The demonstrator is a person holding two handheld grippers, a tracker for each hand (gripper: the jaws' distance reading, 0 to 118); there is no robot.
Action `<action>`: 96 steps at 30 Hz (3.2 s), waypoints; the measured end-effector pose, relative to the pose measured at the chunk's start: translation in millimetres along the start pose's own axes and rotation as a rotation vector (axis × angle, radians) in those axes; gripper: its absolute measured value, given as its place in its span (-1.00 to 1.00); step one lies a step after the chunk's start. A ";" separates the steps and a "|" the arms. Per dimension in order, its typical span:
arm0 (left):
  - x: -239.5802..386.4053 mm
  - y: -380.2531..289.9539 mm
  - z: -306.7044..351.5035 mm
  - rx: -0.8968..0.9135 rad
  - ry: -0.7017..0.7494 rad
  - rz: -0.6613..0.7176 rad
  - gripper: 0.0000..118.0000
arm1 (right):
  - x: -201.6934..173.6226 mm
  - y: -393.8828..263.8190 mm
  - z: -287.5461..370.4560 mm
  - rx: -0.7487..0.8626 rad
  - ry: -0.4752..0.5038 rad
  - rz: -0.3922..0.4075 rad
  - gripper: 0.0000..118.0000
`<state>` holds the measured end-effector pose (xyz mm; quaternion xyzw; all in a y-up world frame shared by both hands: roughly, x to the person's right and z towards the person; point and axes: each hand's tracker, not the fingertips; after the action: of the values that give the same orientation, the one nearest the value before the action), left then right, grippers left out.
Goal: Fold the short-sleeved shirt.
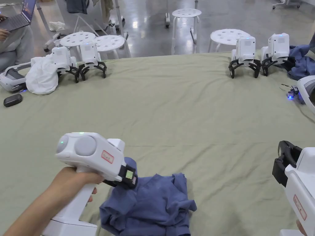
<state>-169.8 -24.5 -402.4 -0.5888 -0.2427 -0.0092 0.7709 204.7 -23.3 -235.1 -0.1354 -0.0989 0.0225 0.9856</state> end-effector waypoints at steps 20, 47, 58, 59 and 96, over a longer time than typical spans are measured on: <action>88.2 9.4 -96.6 -0.060 0.050 -0.085 -0.70 | 22.3 -10.6 7.2 -0.024 -0.048 -0.016 -0.93; 61.9 -24.8 8.7 0.454 -0.016 0.009 -0.30 | 11.5 0.9 10.2 -0.002 -0.036 -0.004 -0.93; 47.4 -56.9 -29.2 0.538 0.022 0.030 -1.00 | 8.5 2.9 12.1 0.005 -0.030 -0.002 -0.93; 49.8 -59.9 -35.9 0.542 0.035 0.027 -1.00 | 8.6 2.3 12.5 0.005 -0.032 -0.003 -0.93; 120.5 -97.1 -141.3 0.428 0.135 -0.222 -1.00 | 21.8 -13.3 12.8 -0.043 -0.055 -0.010 -0.93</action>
<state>-41.3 -150.4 -295.0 -0.3796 -0.2505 -0.0816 0.8868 223.6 -31.2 -215.3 -0.1556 -0.1270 0.0192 0.9794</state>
